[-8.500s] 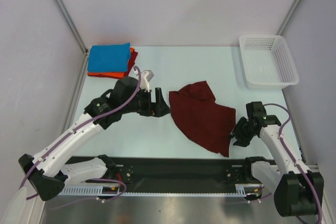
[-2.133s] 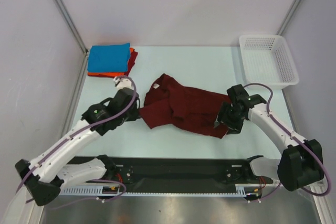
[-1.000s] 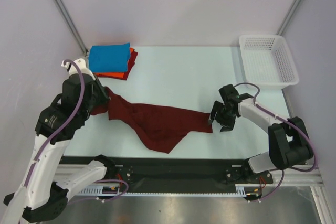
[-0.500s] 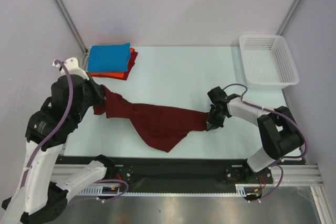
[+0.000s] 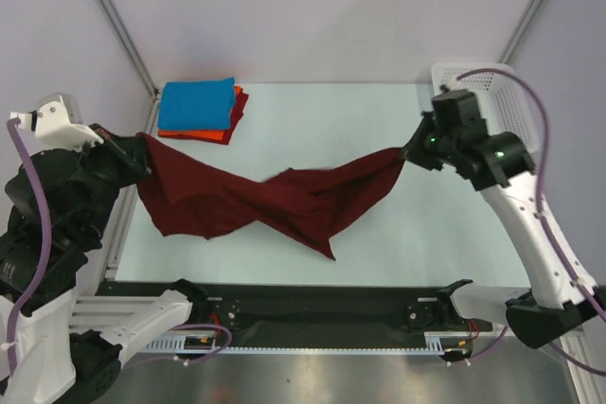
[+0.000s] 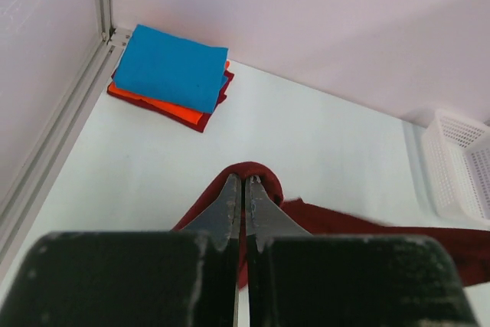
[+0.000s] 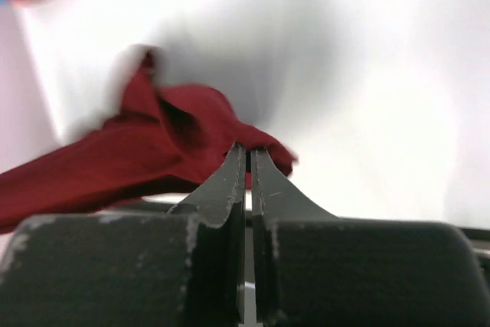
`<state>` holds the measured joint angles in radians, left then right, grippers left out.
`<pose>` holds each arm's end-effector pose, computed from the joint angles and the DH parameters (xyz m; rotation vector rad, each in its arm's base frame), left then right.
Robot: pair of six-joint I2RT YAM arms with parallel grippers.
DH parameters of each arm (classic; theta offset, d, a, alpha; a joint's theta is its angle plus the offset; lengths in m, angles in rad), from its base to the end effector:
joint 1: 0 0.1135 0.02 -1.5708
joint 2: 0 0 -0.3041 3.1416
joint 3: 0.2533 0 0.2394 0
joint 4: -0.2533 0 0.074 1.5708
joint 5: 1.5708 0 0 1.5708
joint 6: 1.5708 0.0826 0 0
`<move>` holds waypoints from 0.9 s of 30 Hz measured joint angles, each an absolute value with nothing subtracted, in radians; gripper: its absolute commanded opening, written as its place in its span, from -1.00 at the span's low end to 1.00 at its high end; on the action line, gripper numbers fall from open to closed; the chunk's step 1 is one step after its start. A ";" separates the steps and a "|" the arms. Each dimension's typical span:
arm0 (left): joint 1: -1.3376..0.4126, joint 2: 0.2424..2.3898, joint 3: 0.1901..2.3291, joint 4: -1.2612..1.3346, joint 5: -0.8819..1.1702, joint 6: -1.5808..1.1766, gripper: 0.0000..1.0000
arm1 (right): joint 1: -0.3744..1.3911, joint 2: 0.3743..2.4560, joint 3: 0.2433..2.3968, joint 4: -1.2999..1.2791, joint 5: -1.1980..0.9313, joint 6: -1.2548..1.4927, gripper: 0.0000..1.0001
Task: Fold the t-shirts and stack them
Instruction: Flatten the tshirt out
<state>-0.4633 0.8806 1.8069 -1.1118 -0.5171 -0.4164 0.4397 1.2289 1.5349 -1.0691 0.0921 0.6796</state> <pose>0.0728 0.0093 0.5424 -0.3322 1.7036 -0.1933 0.2149 0.0927 0.4190 0.3304 2.3509 0.4458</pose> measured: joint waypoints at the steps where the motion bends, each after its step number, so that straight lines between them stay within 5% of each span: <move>1: -0.463 0.881 1.811 -1.108 -0.522 -0.415 -0.99 | 0.429 1.215 1.586 -1.092 0.102 0.678 -1.00; 11: -0.463 0.934 1.787 -1.103 -0.527 -0.406 -0.99 | 0.285 1.355 1.802 -1.093 0.063 0.639 -0.94; 13: -0.463 0.923 1.711 -1.078 -0.507 -0.407 -0.99 | 0.245 1.423 1.752 -1.023 0.027 0.622 -0.63; 14: -0.463 0.919 1.674 -1.072 -0.493 -0.408 -0.99 | 0.230 1.460 1.718 -0.970 0.010 0.608 -0.32; 20: -0.462 0.953 1.349 -1.022 -0.432 -0.446 -0.99 | 0.200 1.819 1.724 -0.869 -0.003 0.509 0.28; 25: -0.462 0.980 1.307 -1.015 -0.433 -0.464 -0.99 | 0.316 1.765 1.611 -0.916 0.103 0.437 0.24; 27: -0.462 0.962 1.306 -1.007 -0.434 -0.469 -0.99 | 0.401 1.642 1.497 -0.910 0.108 0.426 0.05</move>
